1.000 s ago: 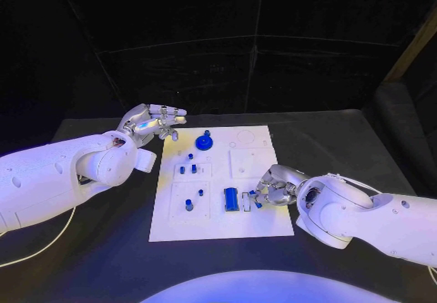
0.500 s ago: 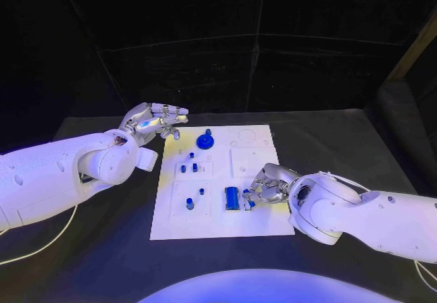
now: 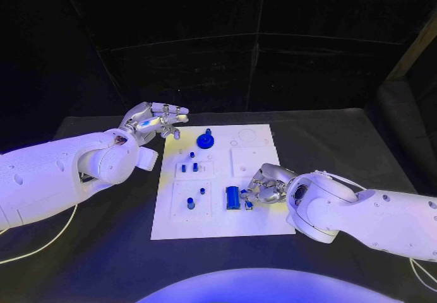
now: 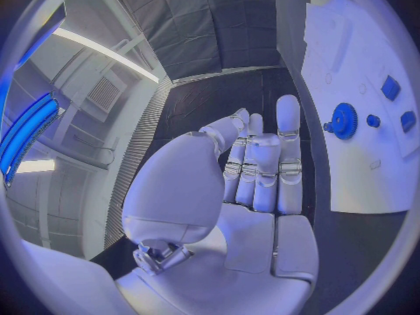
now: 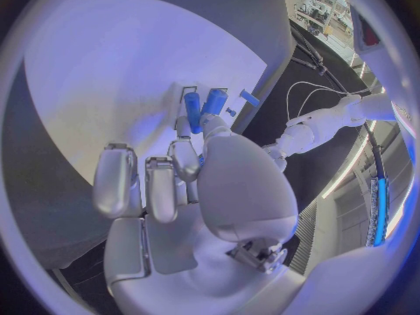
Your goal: Assemble the parts on the task board
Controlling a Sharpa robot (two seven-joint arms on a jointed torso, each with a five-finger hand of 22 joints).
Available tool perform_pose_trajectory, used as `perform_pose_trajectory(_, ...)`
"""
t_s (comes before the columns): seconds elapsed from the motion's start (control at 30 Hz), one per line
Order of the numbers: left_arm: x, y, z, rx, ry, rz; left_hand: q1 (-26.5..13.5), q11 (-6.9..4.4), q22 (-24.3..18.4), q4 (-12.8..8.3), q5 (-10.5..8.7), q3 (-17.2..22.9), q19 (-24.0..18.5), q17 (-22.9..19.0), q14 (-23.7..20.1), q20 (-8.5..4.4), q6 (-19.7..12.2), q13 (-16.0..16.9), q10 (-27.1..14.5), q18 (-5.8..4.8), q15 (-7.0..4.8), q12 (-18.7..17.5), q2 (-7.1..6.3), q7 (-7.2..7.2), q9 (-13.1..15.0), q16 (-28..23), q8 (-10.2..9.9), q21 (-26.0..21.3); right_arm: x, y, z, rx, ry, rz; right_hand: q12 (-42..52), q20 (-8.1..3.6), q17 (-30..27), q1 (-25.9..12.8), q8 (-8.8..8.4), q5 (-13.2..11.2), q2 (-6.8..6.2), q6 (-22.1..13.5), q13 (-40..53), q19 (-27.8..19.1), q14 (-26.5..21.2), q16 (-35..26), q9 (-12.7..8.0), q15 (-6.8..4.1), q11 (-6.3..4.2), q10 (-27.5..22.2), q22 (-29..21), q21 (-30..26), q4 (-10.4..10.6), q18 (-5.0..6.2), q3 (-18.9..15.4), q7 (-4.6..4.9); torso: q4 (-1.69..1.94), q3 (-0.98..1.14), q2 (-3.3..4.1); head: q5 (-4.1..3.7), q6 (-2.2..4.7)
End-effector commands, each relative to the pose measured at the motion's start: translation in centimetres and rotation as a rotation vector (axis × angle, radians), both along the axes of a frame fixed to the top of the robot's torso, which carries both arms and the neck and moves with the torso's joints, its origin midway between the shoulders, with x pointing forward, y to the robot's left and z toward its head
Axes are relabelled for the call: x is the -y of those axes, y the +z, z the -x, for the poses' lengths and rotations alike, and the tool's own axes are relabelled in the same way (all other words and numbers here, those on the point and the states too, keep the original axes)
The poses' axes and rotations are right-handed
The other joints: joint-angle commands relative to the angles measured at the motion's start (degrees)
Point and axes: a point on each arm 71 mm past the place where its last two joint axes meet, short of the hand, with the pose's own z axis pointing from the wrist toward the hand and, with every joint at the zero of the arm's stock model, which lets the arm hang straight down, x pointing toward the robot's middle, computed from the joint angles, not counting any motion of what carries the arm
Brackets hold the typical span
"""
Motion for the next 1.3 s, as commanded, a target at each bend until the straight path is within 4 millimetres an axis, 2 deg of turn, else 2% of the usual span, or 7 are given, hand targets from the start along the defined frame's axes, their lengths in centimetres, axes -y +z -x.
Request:
perform_pose_trajectory(0.03, 0.1, 0.1, 0.0, 0.001, -0.012, 0.008, -0.2, -0.07, -0.1, 0.0, 0.12, -0.2, -0.3, -0.1, -0.3, 0.11, -0.5, 0.1, -0.3, 0.72, 0.18, 0.2, 0.35, -0.05, -0.1, -0.3, 0.3, -0.4, 0.3, -0.3, 0.0, -0.010, 0.007, 0.047, 0.9, -0.26, 8.3, -0.6, 0.38, -0.3, -0.04, 0.5, 0.7, 0.4, 4.8, 0.3, 0.6, -0.43, -0.16, 0.6, 0.1, 0.3, 0.4, -0.51, -0.1, -0.06, -0.05, 0.02, -0.01, 0.09, -0.02)
perform_pose_trajectory(0.43, 0.1, 0.1, 0.0, 0.001, -0.012, 0.008, -0.2, -0.07, -0.1, 0.0, 0.12, -0.2, -0.3, -0.1, -0.3, 0.11, -0.5, 0.1, -0.3, 0.72, 0.18, 0.2, 0.35, -0.05, -0.1, -0.3, 0.3, -0.4, 0.5, 0.2, 0.3, 0.029, 0.016, 0.061, 1.7, -0.37, 8.6, -0.8, 0.66, -0.8, 0.00, 0.8, 1.3, 0.5, 4.9, 0.5, 0.9, -0.56, -0.33, 1.0, 0.4, 0.5, 0.5, -0.55, -0.1, -0.26, -0.07, 0.07, 0.00, 0.09, -0.08)
perform_pose_trajectory(0.9, 0.1, 0.1, -0.1, -0.001, -0.014, 0.008, -0.2, -0.07, -0.1, 0.0, 0.12, -0.2, -0.3, -0.1, -0.3, 0.11, -0.5, 0.1, -0.3, 0.72, 0.18, 0.2, 0.35, -0.05, -0.1, -0.3, 0.3, -0.4, 0.1, 1.2, 0.4, 0.126, 0.001, -0.025, 2.4, -0.54, 9.0, -0.6, 0.92, -0.3, -0.14, 1.0, 1.8, 0.7, 4.9, 0.7, 1.2, -0.73, -0.53, 1.4, 0.7, 0.7, 0.3, -0.61, 0.1, -0.48, -0.03, 0.06, 0.01, -0.02, 0.05)
perform_pose_trajectory(1.07, 0.1, 0.0, -0.1, -0.004, -0.017, 0.008, -0.2, -0.07, -0.1, 0.0, 0.12, -0.2, -0.3, -0.1, -0.3, 0.11, -0.5, 0.1, -0.3, 0.72, 0.18, 0.2, 0.35, -0.05, -0.1, -0.3, 0.3, -0.4, 0.2, 1.5, 0.8, 0.126, 0.008, -0.030, 2.4, -0.54, 9.0, -0.6, 0.92, -0.3, -0.14, 1.0, 1.8, 0.7, 4.9, 0.7, 1.2, -0.73, -0.53, 1.4, 0.7, 0.7, 0.3, -0.61, 0.1, -0.48, -0.09, 0.00, 0.01, -0.06, 0.03)
perform_pose_trajectory(1.3, 0.1, 0.0, -0.1, -0.006, -0.018, 0.007, -0.2, -0.07, -0.1, 0.0, 0.12, -0.2, -0.3, -0.1, -0.3, 0.11, -0.5, 0.1, -0.3, 0.72, 0.18, 0.2, 0.35, -0.05, -0.1, -0.3, 0.3, -0.4, 1.4, 1.0, 0.8, 0.075, 0.013, 0.036, 2.3, -0.57, 9.0, -0.5, 0.95, -0.2, -0.18, 1.0, 1.7, 0.7, 4.9, 0.7, 1.2, -0.76, -0.56, 1.4, 0.8, 0.7, 0.3, -0.63, 0.1, -0.51, -0.06, -0.09, -0.06, -0.14, -0.03)
